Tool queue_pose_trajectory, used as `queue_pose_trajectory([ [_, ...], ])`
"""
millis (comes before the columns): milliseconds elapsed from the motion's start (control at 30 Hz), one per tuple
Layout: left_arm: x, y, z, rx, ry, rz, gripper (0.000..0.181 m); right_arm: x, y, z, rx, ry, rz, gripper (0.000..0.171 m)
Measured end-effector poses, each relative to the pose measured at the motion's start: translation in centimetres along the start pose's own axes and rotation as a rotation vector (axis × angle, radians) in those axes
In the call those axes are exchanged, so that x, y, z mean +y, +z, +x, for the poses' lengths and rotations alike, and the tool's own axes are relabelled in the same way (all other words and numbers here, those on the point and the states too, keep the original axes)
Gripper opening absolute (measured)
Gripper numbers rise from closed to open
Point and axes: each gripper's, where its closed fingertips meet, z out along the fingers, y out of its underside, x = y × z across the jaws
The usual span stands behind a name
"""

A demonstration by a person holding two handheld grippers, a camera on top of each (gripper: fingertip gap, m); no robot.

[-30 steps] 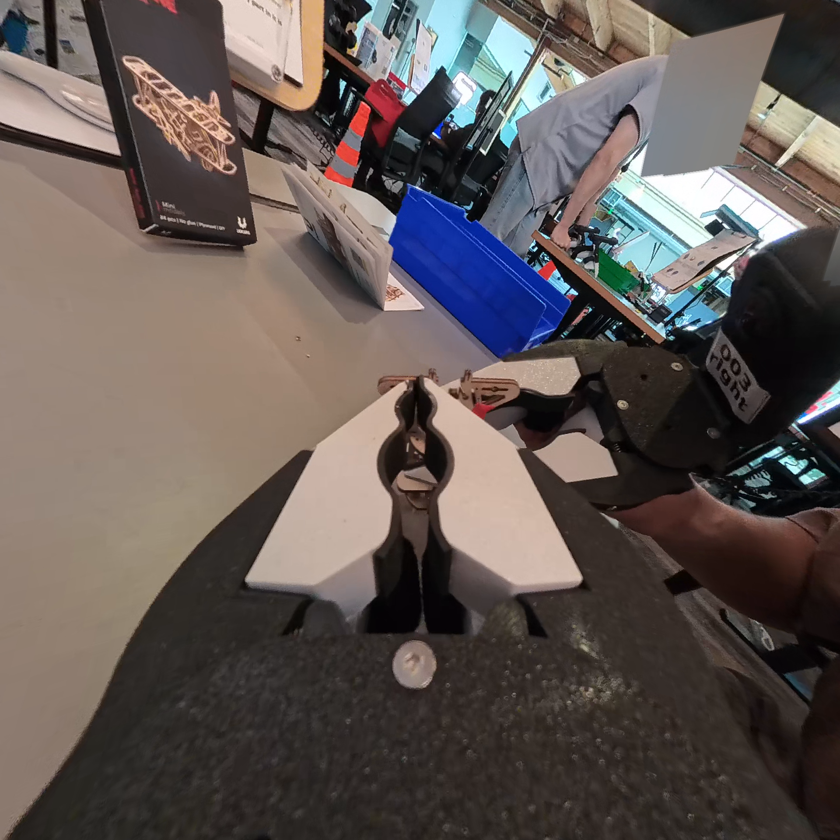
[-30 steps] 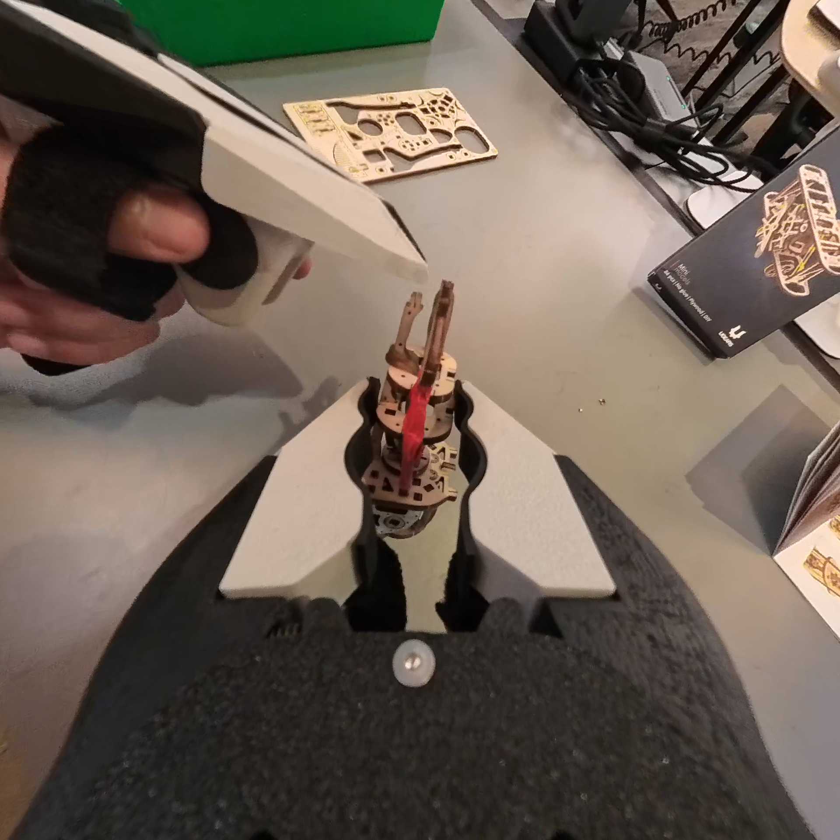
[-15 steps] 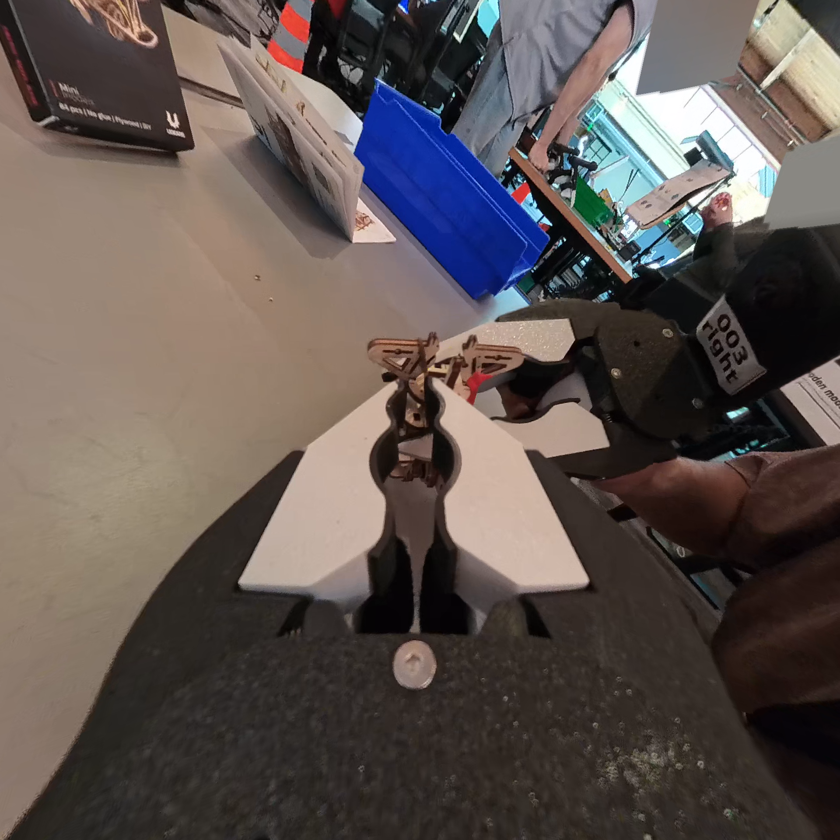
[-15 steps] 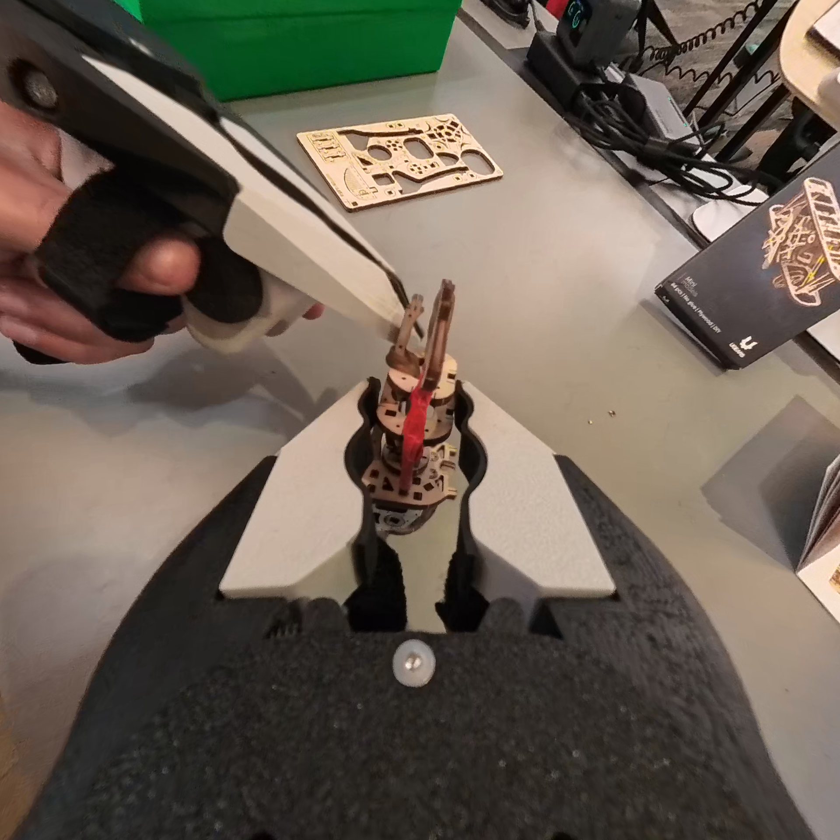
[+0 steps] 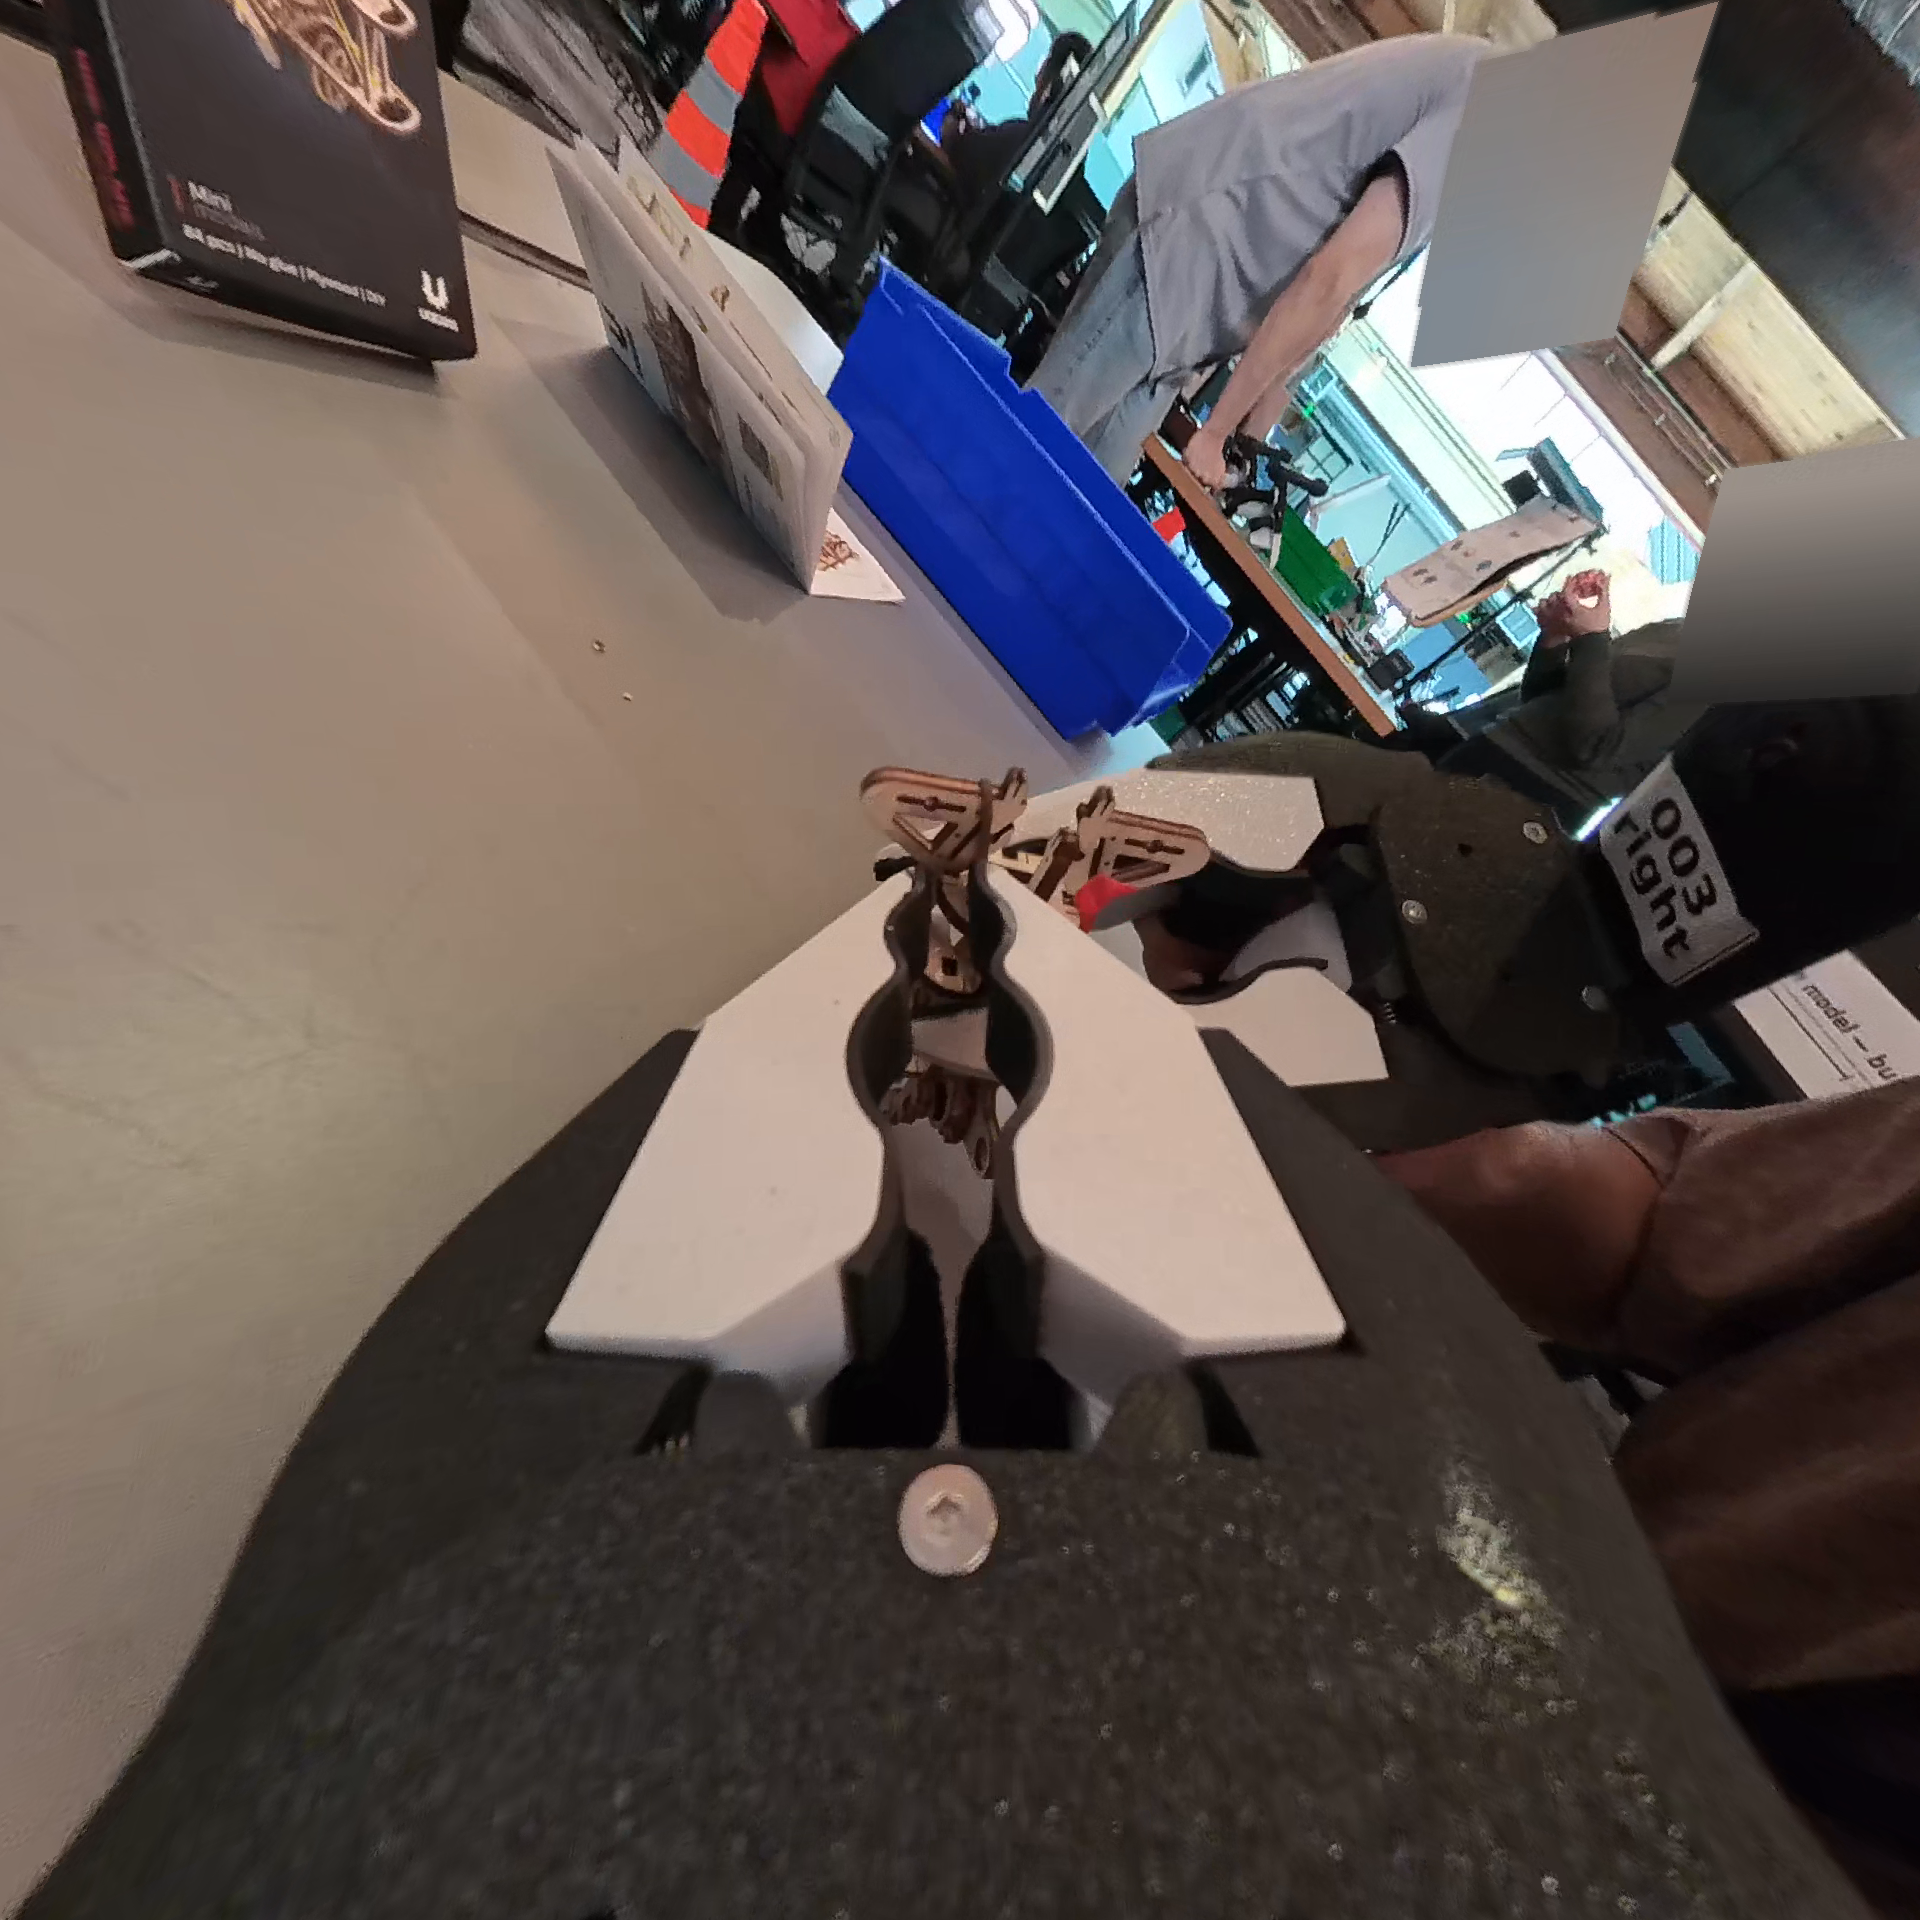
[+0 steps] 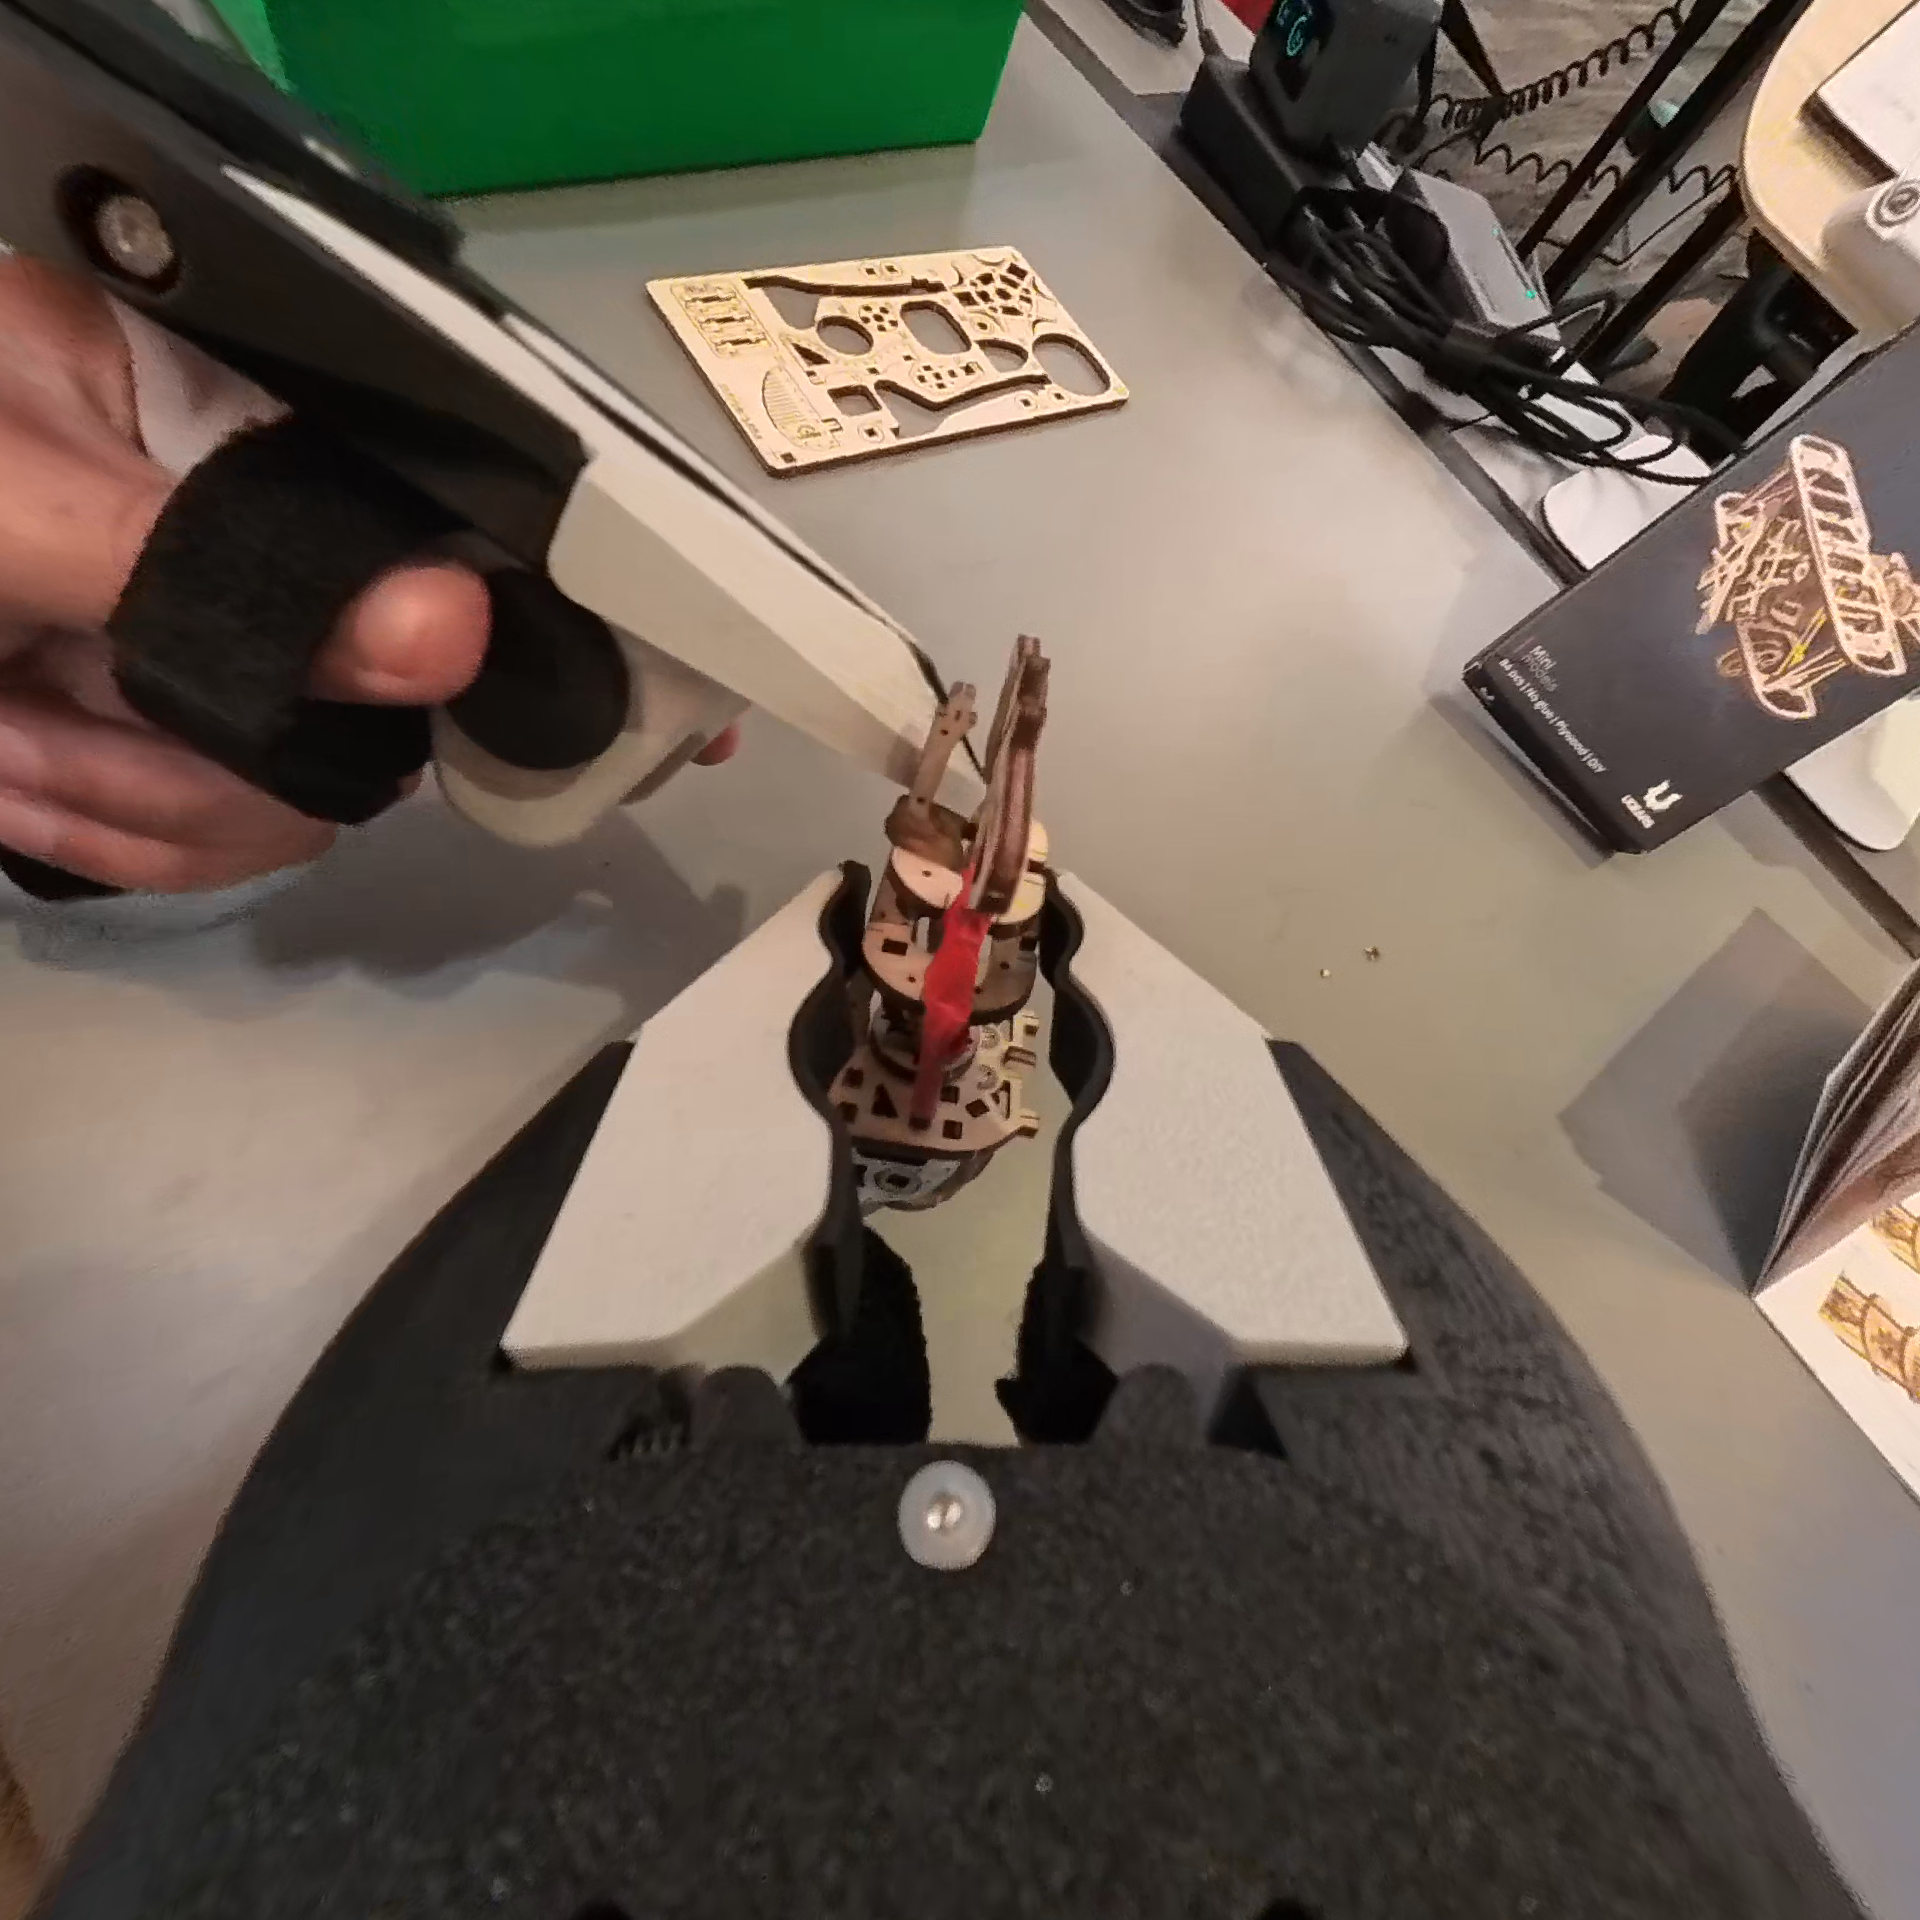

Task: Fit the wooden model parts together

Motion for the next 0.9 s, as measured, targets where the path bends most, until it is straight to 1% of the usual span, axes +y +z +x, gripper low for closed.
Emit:
queue_pose_trajectory([
  [200,-0.1,-0.1,-0.3,-0.016,0.020,0.068,0.000,-0.1,0.1,-0.1,-0.011,0.005,0.004,0.031],
  [400,-0.2,-0.6,-0.6,-0.052,0.116,0.038,0.000,0.0,0.1,-0.3,-0.042,-0.022,0.001,0.031],
  [467,-0.6,-1.4,-0.9,-0.056,0.185,0.023,0.000,0.0,-0.2,-0.9,-0.112,-0.054,0.015,0.031],
  [533,-0.3,-2.1,-0.1,0.029,0.278,-0.055,0.000,0.3,-0.5,-0.9,-0.161,-0.092,0.013,0.030],
  [633,0.5,-2.8,0.5,0.125,0.444,-0.153,0.000,0.1,-1.6,-2.3,-0.380,-0.081,0.070,0.031],
  [700,0.6,-2.7,1.4,0.190,0.485,-0.150,0.017,0.0,-2.1,-2.4,-0.481,-0.027,0.101,0.031],
  [800,0.8,-2.0,2.9,0.276,0.460,-0.140,0.028,-0.1,-3.7,-3.6,-0.655,-0.012,0.154,0.031],
  [867,1.3,-1.5,3.5,0.320,0.449,-0.153,0.038,0.2,-4.2,-4.2,-0.729,-0.021,0.177,0.031],
  [900,1.6,-1.2,3.8,0.343,0.445,-0.161,0.038,0.5,-4.3,-4.4,-0.759,-0.021,0.178,0.031],
])
